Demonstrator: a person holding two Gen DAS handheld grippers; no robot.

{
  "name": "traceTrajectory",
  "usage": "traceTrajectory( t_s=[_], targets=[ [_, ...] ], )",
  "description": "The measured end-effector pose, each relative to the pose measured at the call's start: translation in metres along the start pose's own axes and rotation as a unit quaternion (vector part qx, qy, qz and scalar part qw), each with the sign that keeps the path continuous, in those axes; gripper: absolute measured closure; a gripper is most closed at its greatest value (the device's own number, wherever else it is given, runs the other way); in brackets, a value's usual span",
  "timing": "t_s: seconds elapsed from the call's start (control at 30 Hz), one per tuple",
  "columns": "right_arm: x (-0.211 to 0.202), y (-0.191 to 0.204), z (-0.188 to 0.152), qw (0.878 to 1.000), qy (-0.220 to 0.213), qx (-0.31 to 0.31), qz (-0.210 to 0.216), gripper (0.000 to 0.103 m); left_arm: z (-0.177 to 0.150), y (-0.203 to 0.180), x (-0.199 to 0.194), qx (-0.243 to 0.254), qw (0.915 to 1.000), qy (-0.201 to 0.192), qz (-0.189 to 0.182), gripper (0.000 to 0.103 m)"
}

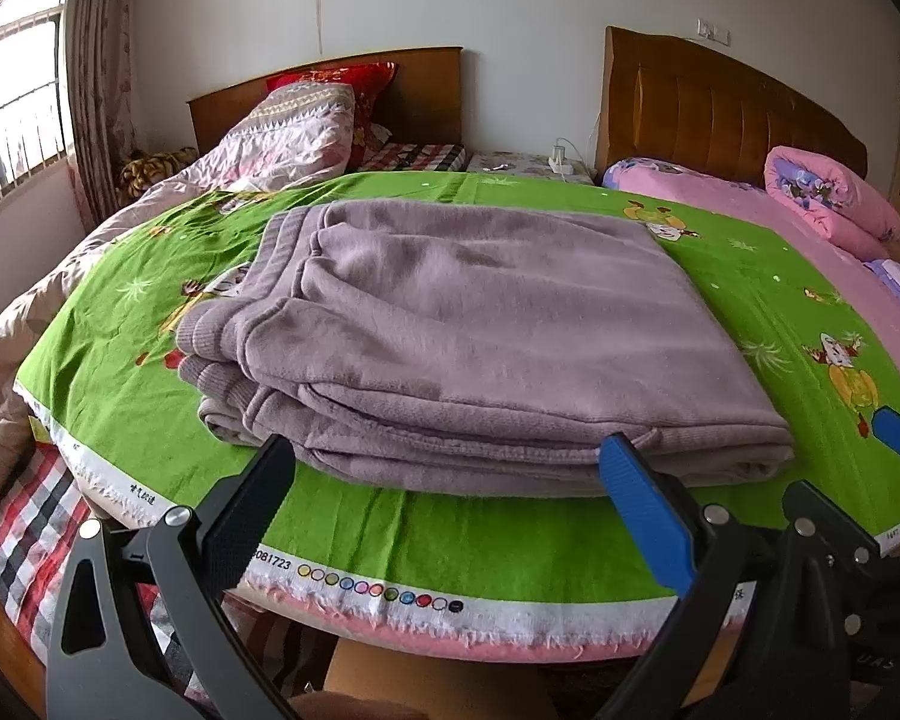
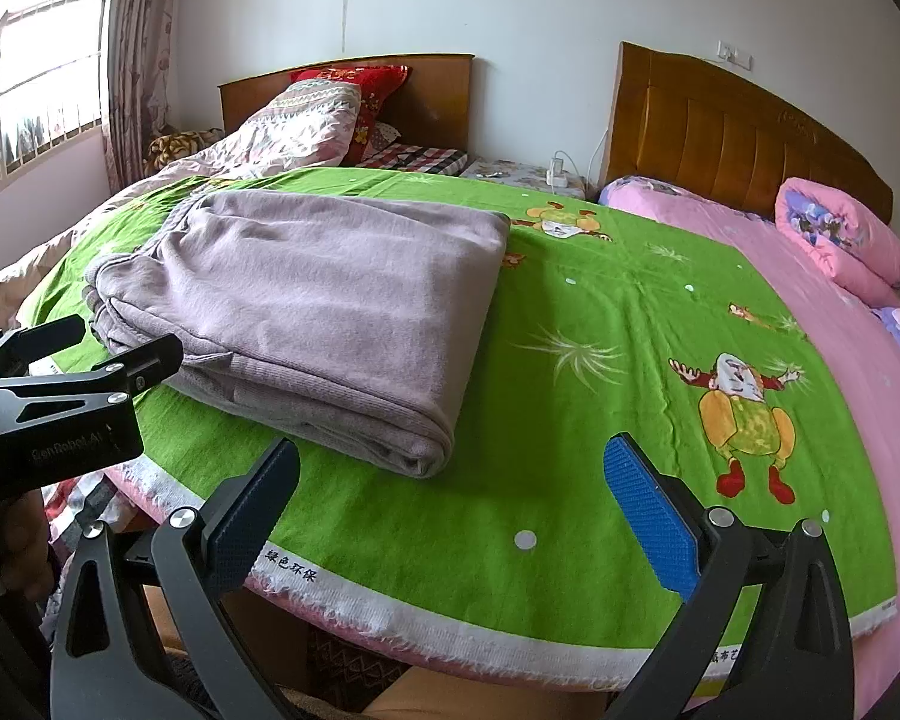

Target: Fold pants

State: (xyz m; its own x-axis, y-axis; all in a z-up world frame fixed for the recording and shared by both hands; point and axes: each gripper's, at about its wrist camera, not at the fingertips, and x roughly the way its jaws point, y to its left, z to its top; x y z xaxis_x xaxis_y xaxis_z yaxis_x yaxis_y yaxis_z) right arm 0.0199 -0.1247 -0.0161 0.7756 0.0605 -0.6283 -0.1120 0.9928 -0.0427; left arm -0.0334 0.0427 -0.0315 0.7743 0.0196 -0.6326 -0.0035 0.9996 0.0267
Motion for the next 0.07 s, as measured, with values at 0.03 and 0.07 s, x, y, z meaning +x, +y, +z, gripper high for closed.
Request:
traceTrajectory(
  t_s=[0.03,0.07],
  targets=[
    [0.0001,0.0012,-0.0004,1.0,0.0,0.0,0.0,0.005,0.0,-0.0007,-0.0006,0.0,1.0,-0.001,0.0,0.002],
    [-0.0001,0.0006,-0.0001,1.0,0.0,0.0,0.0,0.005,0.0004,-0.0002,-0.0008,0.001,1.0,-0.002,0.0,0.002]
  ],
)
